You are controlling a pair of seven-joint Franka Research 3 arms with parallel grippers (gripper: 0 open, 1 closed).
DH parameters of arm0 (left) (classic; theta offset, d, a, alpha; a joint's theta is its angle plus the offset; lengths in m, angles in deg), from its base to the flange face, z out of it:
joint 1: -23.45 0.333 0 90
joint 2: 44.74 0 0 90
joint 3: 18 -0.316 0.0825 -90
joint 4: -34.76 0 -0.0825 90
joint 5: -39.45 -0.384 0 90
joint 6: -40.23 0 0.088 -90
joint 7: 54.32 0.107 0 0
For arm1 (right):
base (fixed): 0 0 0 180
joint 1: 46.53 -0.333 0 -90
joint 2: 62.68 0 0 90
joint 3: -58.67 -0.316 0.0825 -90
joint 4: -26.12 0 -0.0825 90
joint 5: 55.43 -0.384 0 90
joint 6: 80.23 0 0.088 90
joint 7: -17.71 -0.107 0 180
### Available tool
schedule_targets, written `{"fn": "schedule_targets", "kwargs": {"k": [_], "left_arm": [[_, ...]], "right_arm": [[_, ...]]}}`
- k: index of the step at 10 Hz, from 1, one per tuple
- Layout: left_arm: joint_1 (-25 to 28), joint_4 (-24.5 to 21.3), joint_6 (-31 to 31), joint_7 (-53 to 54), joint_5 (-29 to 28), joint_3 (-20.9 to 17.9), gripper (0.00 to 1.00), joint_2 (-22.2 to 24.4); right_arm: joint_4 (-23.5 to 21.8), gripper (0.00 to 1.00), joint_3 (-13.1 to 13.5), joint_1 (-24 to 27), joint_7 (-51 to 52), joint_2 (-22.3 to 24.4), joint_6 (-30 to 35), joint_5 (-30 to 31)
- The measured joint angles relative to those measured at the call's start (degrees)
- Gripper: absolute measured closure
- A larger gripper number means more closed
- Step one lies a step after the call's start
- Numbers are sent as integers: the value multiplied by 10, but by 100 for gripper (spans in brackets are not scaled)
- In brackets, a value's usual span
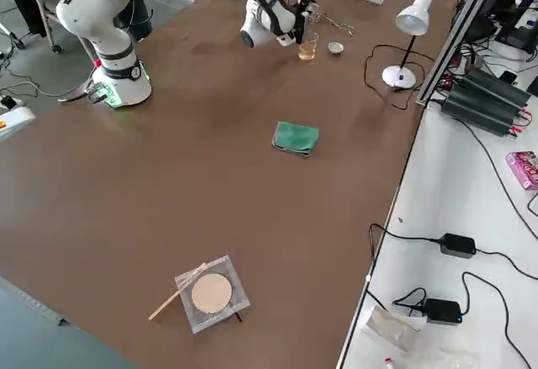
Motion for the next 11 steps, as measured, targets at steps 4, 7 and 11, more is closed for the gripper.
{"fn": "schedule_targets", "kwargs": {"k": [4, 7, 11], "left_arm": [[2, 12, 5, -6, 0, 1, 0, 89], [-12, 16, 3, -65, -25, 2, 0, 173], [-55, 3, -33, -211, -47, 3, 0, 291]], "right_arm": [[2, 61, 0, 0, -34, 0, 0, -1], [3, 61, 0, 1, -62, 0, -1, -2], [4, 61, 0, 1, -109, 0, -1, -2]]}}
